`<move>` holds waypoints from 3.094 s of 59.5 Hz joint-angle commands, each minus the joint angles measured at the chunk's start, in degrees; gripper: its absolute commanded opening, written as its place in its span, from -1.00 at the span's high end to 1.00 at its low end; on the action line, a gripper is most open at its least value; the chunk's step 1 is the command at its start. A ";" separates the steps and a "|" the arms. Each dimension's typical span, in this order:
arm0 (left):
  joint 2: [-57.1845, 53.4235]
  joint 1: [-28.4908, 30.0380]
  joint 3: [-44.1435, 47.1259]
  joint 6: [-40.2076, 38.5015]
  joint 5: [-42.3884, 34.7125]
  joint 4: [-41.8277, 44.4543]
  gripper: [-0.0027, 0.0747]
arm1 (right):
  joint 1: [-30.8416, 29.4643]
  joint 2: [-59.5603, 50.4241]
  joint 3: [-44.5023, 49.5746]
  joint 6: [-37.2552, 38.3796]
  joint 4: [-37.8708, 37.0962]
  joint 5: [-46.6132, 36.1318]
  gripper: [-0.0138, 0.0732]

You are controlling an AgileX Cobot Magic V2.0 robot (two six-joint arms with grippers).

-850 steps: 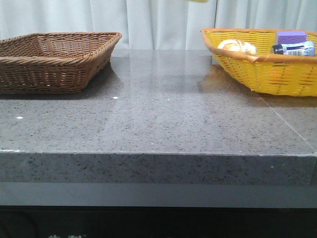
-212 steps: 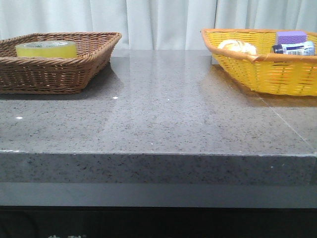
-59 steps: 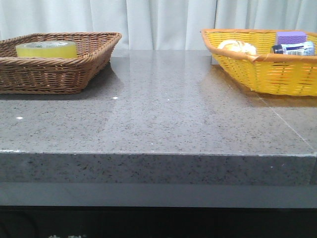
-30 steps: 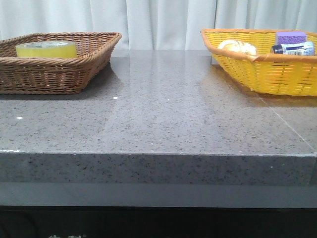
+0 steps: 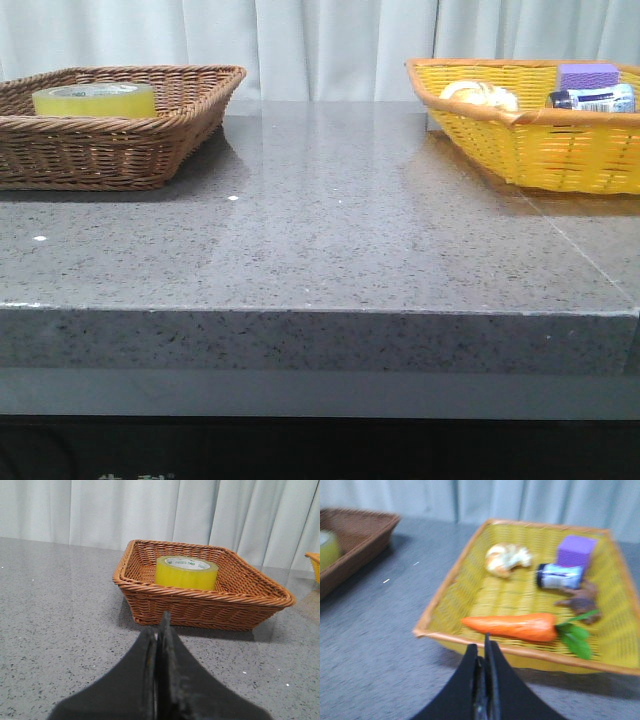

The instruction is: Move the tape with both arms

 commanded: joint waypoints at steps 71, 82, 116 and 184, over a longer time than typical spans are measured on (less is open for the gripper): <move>-0.96 -0.32 2.24 -0.43 -4.77 -0.24 0.98 | -6.08 -25.16 32.84 -0.47 2.22 -27.60 0.84; -0.96 -0.32 2.24 -0.43 -4.77 -0.24 0.98 | -6.08 -25.16 32.84 -0.47 2.22 -27.60 0.84; -0.96 -0.32 2.24 -0.43 -4.77 -0.24 0.98 | -7.50 -25.16 32.84 -0.70 2.22 -29.51 0.84; -0.96 -0.32 2.24 -0.43 -4.77 -0.24 0.98 | -10.19 -25.23 32.84 4.09 -0.63 -29.50 0.84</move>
